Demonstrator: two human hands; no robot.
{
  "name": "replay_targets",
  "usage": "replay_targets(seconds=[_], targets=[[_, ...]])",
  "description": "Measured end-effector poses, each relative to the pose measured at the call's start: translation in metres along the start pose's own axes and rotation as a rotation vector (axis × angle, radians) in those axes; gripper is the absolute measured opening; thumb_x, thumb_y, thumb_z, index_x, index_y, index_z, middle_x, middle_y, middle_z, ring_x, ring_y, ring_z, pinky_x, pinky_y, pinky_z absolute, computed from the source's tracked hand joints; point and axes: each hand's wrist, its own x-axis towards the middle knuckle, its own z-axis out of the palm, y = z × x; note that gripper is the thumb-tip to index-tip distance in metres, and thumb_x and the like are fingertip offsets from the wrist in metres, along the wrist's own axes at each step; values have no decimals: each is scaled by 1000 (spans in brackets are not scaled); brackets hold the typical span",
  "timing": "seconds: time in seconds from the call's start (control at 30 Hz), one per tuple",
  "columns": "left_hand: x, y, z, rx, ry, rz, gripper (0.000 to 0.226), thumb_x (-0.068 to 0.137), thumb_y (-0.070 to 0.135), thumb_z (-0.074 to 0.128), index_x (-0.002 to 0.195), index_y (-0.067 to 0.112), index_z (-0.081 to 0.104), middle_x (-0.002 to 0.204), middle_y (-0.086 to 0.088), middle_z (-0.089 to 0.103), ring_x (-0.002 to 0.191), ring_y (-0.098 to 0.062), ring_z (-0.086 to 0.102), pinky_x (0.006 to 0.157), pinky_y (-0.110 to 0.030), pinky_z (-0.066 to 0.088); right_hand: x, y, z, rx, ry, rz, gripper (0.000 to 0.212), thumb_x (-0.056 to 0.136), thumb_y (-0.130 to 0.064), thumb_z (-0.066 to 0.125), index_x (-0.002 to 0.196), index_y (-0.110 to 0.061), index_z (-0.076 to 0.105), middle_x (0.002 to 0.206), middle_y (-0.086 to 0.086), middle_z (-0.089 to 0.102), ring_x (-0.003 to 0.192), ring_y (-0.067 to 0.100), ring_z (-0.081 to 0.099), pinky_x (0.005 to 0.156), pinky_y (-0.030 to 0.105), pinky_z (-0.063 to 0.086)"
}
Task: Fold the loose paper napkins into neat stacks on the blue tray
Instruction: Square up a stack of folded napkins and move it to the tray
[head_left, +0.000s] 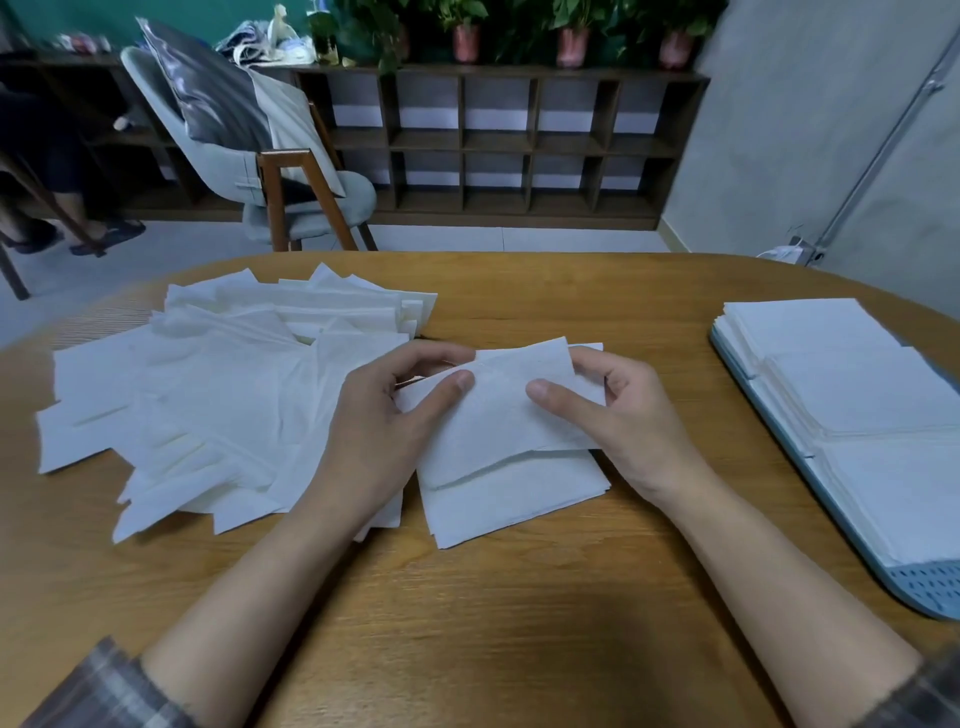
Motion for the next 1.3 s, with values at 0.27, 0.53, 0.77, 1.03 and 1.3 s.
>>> replay_targets(seconds=[0.27,0.53,0.77,1.03,1.3], targets=[[-2,1,5,-8,-10,-31,14,91,21,82,103,27,80,102,16,78,103,-4,72,95,-31,57,-3,5,14,34,45,128,8,97,-17,72,101,-12,76,94,3,82,81,13,75,69,24,58],[1,-2,1,17,-33,-9,12,86,31,86,92,25,77,125,16,70,125,-3,61,101,-34,51,-3,2,13,74,103,142,15,96,-23,72,100,-10,77,90,4,80,80,16,74,67,26,57],[0,-1,0,-82,-63,-83,11,90,28,84,86,19,80,87,3,78,83,-23,74,68,-43,57,-3,2,10,46,130,136,15,96,-22,74,94,-8,77,84,5,78,76,17,71,65,30,53],[1,-2,0,-90,-29,-129,13,89,26,85,84,15,82,74,12,75,67,-1,67,64,-19,48,-1,7,7,47,147,141,18,94,-14,77,93,3,76,82,10,75,74,20,68,67,32,49],[0,-1,0,-102,18,-151,11,90,27,84,98,23,78,62,-12,66,58,-24,63,59,-29,47,-1,1,4,158,-21,40,60,90,-9,79,136,-41,57,110,14,77,98,30,75,83,45,63]])
